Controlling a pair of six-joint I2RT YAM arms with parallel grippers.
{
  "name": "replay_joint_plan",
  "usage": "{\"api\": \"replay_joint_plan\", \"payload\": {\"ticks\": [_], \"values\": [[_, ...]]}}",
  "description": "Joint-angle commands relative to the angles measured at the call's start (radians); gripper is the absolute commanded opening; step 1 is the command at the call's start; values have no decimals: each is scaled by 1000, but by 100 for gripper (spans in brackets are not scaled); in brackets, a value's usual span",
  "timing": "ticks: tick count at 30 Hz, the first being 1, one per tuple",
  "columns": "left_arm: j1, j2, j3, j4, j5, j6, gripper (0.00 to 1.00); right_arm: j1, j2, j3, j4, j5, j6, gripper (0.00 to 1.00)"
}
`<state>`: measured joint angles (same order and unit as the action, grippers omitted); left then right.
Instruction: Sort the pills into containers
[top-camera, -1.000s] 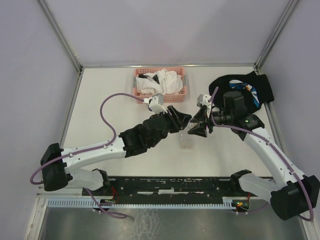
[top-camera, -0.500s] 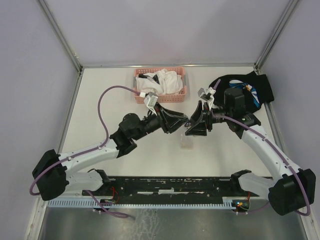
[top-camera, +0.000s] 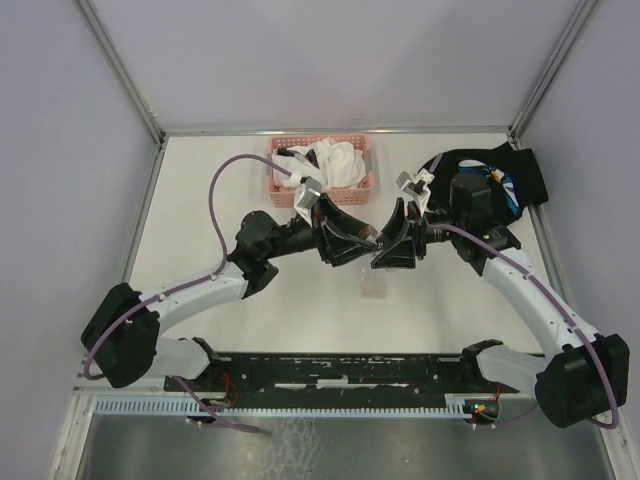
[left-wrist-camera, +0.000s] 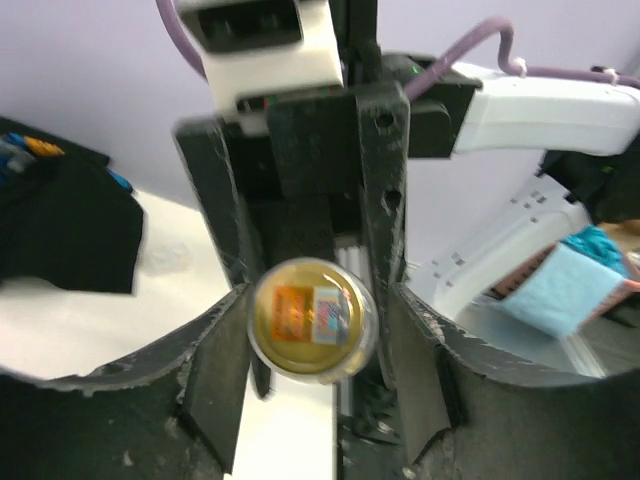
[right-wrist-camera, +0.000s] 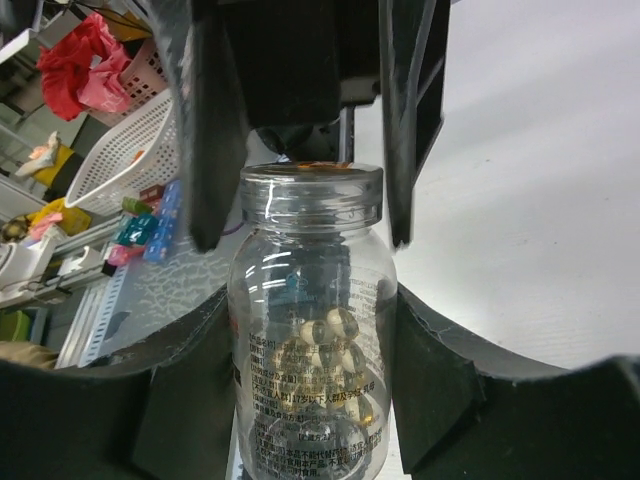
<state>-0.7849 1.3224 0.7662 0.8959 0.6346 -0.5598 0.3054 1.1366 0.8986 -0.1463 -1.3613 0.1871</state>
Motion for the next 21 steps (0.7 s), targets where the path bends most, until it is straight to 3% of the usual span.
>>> {"api": "replay_joint_plan", "payload": {"ticks": [1,5,7,14,21], "values": [[-13,8,-22,-28,88,-99,71,3,-4,43,65,37,-49,2],[-12,-43,-36,-72,6,-99,93,3,-7,56,8,46,-105,2],[-11,-76,-43,-120,-31,-73,98,3,-10,56,-3,50,-120,2],[-8,-229,-159,-296,-161,83,99,3,-33,76,-152,102,-284,2],[-6,-355,-252,-254,-351,-73,99,5,-99,93,-340,291,-594,3]]}}
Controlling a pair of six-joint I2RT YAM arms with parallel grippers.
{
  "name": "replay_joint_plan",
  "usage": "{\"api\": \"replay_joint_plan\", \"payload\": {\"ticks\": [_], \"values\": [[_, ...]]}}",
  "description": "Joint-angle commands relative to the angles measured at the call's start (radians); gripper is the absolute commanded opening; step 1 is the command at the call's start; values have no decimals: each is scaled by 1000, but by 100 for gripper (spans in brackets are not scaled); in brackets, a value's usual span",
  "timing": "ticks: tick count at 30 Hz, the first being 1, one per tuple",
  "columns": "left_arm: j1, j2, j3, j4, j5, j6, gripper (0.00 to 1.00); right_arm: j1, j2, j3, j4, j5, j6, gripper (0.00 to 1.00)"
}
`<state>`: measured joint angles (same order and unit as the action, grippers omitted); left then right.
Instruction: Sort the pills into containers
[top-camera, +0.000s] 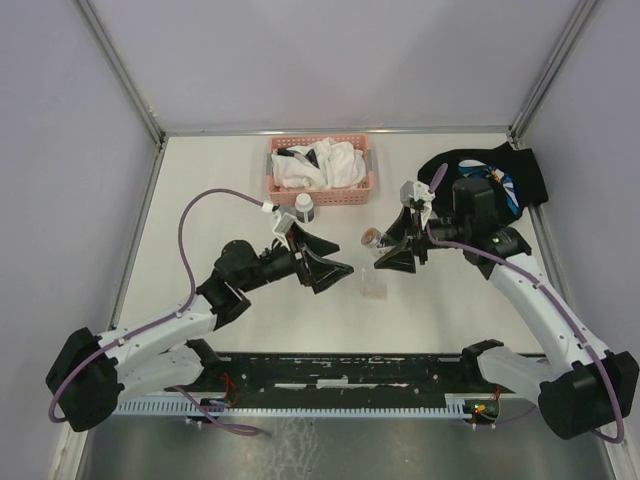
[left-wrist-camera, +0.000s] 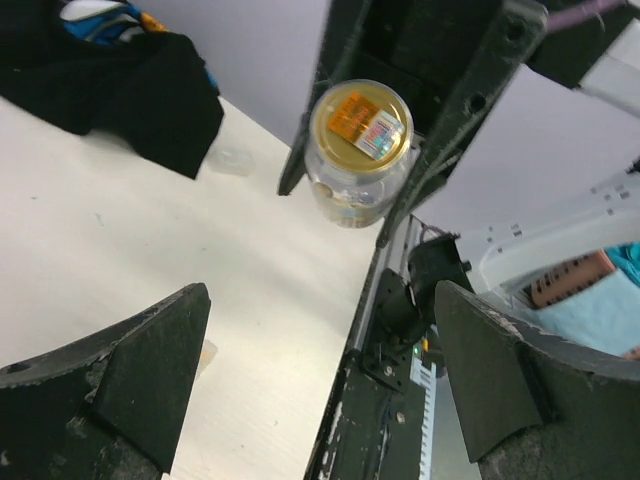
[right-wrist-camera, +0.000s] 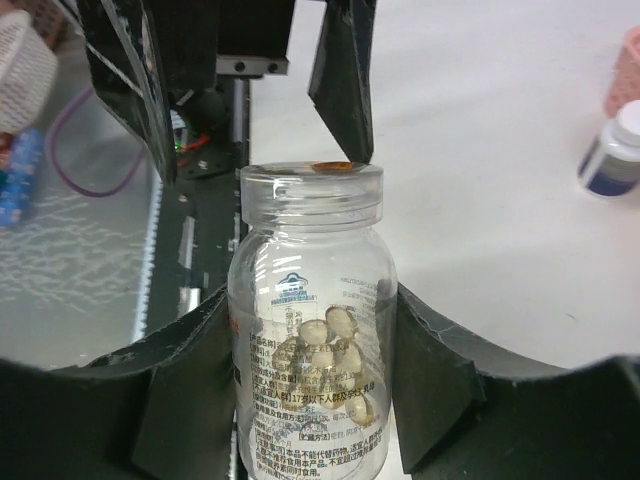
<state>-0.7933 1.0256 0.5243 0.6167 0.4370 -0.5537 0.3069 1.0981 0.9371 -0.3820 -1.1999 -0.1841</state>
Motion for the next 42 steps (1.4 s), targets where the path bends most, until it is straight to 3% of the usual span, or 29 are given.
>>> {"api": "replay_joint_plan", "payload": {"ticks": [1,5,8,12,16,24,37,42], "values": [[2,-62,-10,25,-200,-126,100,4,-73,49,-104,171,-244,3],[1,-36,27,-23,-368,-336,98,12,-110,12,-60,321,-276,3],[-33,16,111,-158,-480,-464,97,24,-117,-4,-39,400,-297,3],[-151,64,239,-325,-722,-493,97,54,-94,-2,-51,469,-330,4],[-210,102,294,-343,-846,-511,96,82,-73,2,-58,491,-343,4],[-236,190,347,-371,-886,-606,92,111,-66,2,-57,505,-344,3],[-257,271,424,-371,-871,-615,87,118,-64,6,-64,505,-343,3],[-264,284,429,-357,-841,-620,79,118,-63,8,-64,505,-342,3]]}}
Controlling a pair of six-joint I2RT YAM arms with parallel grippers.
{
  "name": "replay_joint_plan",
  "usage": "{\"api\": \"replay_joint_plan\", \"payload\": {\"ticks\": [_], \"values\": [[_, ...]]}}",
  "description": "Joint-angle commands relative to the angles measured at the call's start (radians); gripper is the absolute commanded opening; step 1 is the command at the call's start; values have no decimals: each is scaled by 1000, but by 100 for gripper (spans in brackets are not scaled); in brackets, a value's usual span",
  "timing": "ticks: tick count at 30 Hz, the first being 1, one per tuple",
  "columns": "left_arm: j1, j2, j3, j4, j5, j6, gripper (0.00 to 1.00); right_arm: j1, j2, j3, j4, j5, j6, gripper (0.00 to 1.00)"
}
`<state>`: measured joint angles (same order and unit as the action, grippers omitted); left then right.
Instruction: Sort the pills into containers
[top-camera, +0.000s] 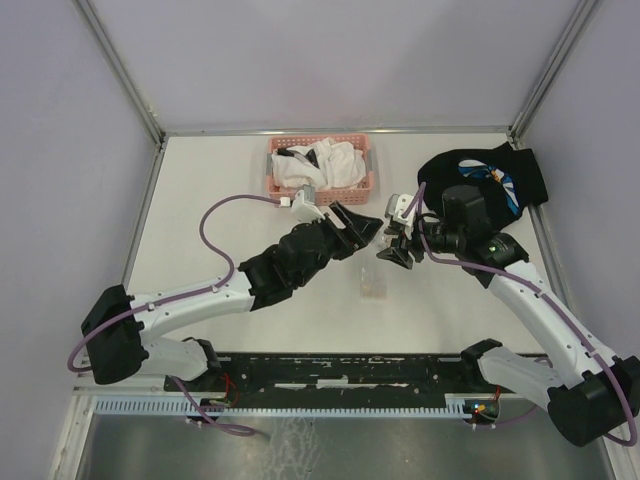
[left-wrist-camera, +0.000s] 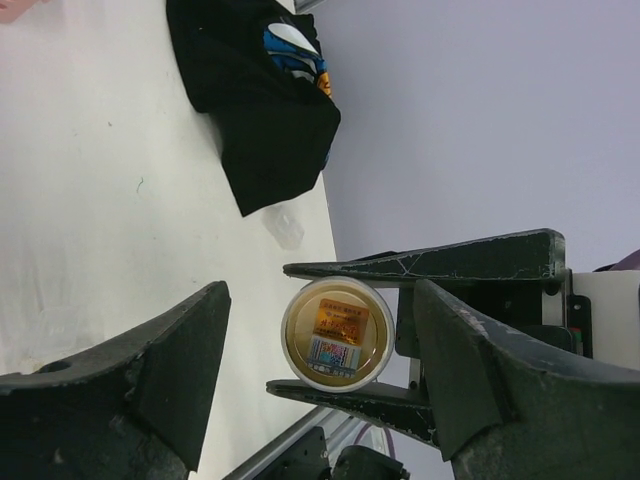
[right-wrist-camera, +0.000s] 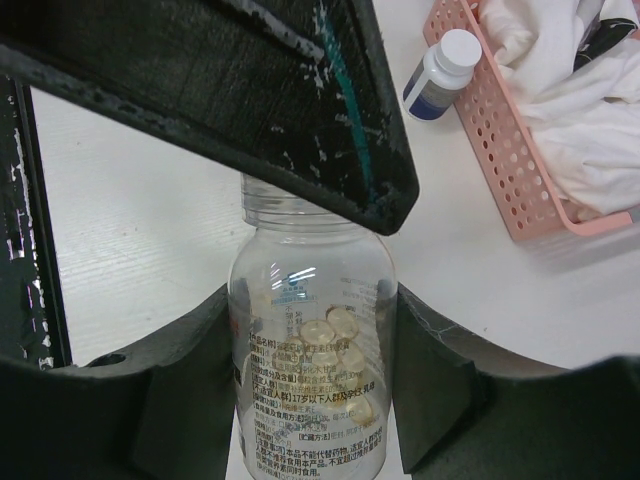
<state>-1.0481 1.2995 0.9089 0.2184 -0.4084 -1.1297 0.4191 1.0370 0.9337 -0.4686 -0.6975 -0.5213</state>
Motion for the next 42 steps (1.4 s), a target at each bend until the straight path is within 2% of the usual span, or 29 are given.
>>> {"api": "replay_joint_plan", "payload": {"ticks": [1,10,15,19,22,28,31,33,35,37,39,40,42], "values": [[-11,13,44,44,11,-40,76,5,-2,12,23,2,-4,3],[-10,6,25,68,50,-28,55,5,2,18,21,-4,10,3],[-11,-6,-6,129,89,20,29,5,10,23,19,-29,34,4],[-8,-26,-59,226,152,104,17,3,26,37,21,-95,92,3],[6,-43,-116,334,297,214,15,-12,44,50,30,-190,164,3],[94,-47,-216,592,879,505,10,-53,77,47,132,-441,364,2],[143,-46,-246,616,1063,625,10,-57,85,19,250,-537,499,2],[162,-52,-257,616,1140,700,12,-58,97,13,280,-565,523,2],[173,-66,-264,603,1161,759,20,-58,115,17,281,-580,531,2],[191,-87,-276,605,1127,769,40,-58,127,19,281,-588,531,2],[212,-110,-298,650,1067,725,67,-58,125,20,269,-585,519,2],[222,-123,-313,680,1031,694,77,-59,119,22,251,-578,500,2],[235,-169,-358,741,937,634,88,-60,108,31,204,-564,447,2]]}}
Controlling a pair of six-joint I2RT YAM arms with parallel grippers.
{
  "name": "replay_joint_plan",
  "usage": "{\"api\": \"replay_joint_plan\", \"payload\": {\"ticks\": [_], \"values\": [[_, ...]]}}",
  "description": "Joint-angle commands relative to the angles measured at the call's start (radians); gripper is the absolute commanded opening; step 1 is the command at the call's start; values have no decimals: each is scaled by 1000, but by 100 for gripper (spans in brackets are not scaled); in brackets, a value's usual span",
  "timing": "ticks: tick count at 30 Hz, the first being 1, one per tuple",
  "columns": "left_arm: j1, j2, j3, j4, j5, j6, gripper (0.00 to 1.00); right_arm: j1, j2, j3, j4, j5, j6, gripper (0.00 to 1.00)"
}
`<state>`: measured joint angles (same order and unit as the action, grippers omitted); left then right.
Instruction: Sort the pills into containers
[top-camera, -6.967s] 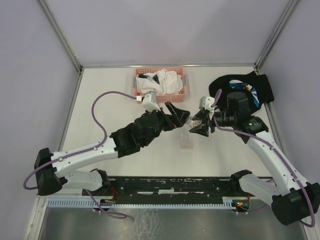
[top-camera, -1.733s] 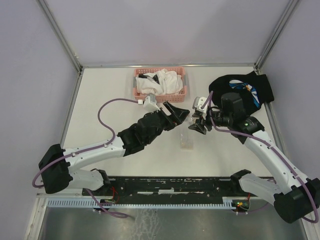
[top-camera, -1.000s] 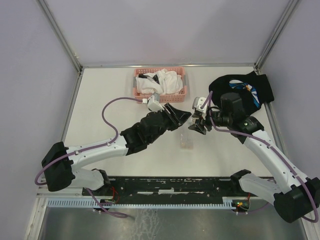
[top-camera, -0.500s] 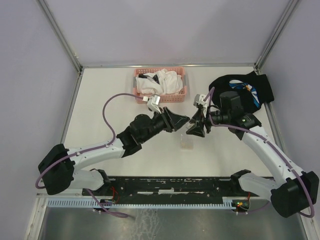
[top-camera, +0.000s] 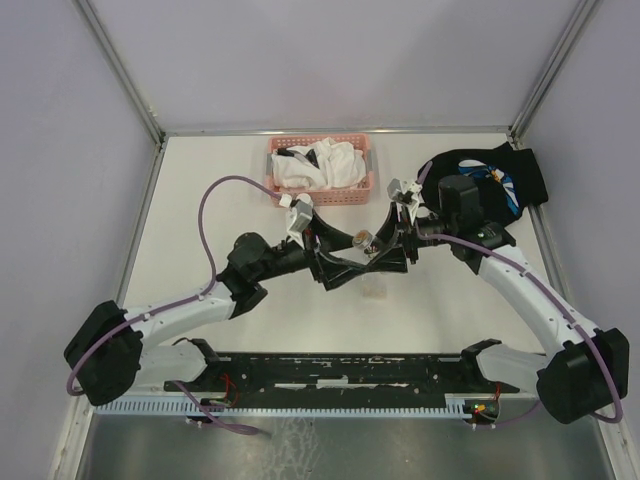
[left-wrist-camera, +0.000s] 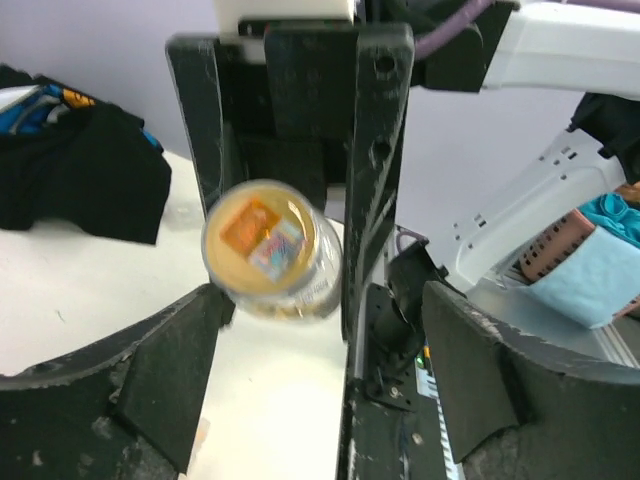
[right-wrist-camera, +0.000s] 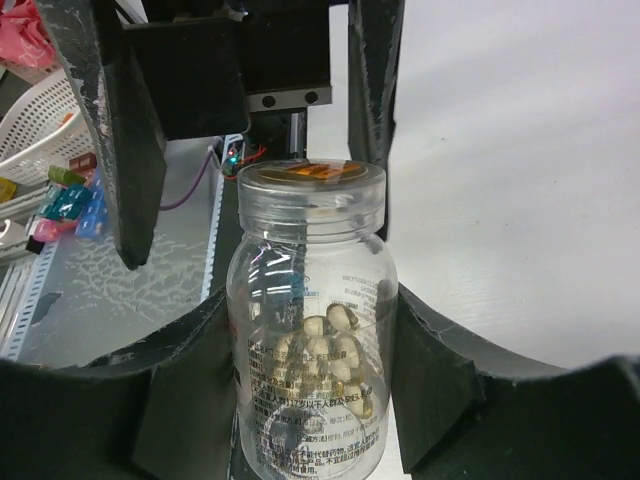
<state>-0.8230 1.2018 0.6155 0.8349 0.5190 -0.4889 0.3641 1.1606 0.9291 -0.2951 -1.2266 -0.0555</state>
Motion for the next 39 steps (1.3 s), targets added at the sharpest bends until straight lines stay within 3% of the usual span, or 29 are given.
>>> {"api": "replay_joint_plan", "payload": {"ticks": [1,3,7,11,17,20,23,30,35,39], "values": [[11,-97,-82,133,-44,-29,93,-5,-22,38,12,-28,-40,2],[12,-151,-120,135,-160,-59,100,-4,-31,39,-14,-20,-76,2],[13,-253,-190,109,-278,-99,99,-4,-40,48,-68,-13,-151,2],[12,-347,-237,55,-330,-153,99,-3,-51,61,-133,1,-229,2],[8,-416,-278,118,-335,-385,99,-4,-89,74,-280,26,-463,2],[-16,-399,-273,162,-346,-437,98,-4,-116,68,-314,75,-540,2],[-96,-366,-231,117,-441,-393,97,-5,-125,71,-363,126,-627,3],[-263,-265,-5,-288,-932,-237,96,-41,-90,95,-499,140,-828,4],[-266,-220,13,-313,-940,-261,96,-45,-56,105,-535,157,-872,4],[-268,-179,-2,-313,-949,-379,96,-46,-42,108,-545,156,-880,4]]}}
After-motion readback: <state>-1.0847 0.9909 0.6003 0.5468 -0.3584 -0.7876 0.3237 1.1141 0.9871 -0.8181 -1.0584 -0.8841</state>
